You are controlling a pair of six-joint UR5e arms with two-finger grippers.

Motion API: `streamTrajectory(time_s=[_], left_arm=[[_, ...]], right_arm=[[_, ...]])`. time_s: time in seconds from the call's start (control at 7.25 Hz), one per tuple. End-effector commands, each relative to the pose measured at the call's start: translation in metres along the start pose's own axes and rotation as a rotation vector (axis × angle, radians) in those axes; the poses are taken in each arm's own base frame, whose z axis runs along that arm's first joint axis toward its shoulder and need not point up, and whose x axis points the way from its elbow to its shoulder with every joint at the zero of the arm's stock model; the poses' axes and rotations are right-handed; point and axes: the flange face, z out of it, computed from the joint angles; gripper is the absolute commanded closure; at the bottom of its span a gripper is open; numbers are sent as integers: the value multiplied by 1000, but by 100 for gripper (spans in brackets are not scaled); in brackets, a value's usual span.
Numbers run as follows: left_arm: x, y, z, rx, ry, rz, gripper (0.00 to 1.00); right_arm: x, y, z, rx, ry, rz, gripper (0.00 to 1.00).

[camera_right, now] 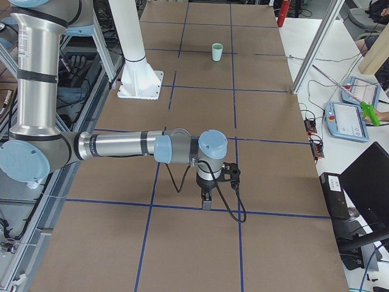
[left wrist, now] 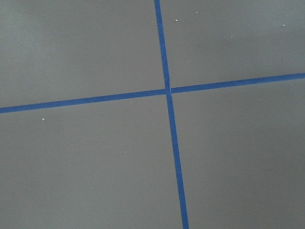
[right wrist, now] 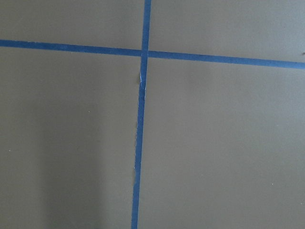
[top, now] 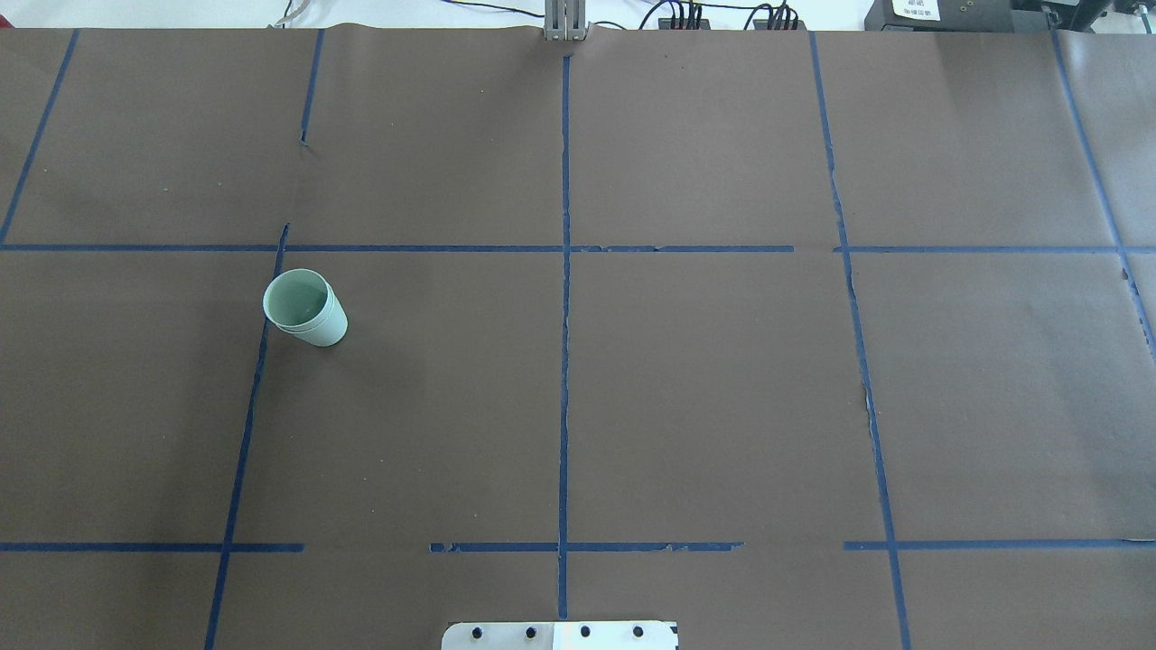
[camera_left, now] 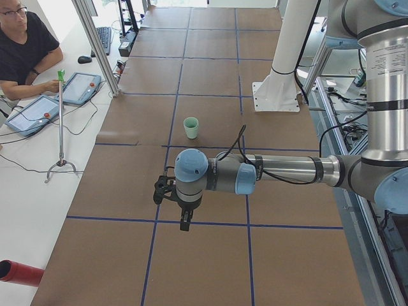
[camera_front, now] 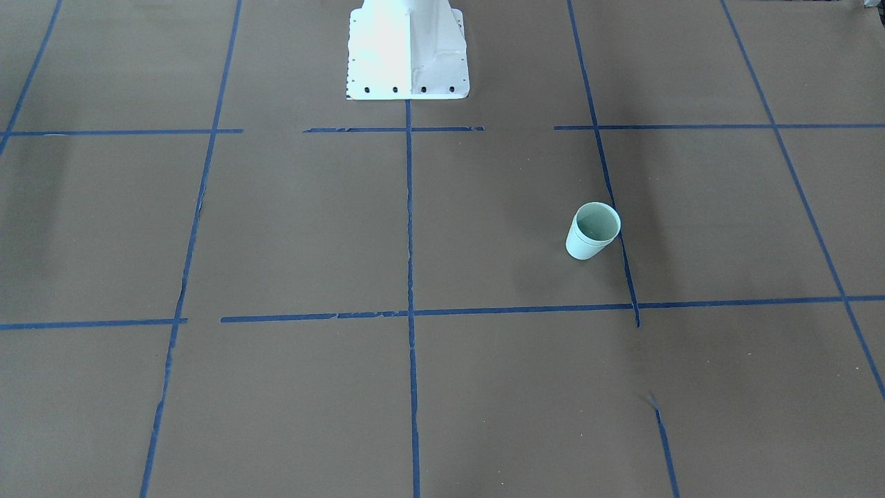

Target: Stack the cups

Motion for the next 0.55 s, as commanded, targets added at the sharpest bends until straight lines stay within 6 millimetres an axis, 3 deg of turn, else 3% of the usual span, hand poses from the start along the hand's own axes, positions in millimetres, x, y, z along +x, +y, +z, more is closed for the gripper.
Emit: streamTrajectory(time_s=[0.0,0.41], left_arm=[[2,11,-1,-2,3,-47,0],[6,8,-5,12,4,-91,0]], right_arm=[[0,-1,0,0,-2,0,0],[0,0,0,0,0,0,0]])
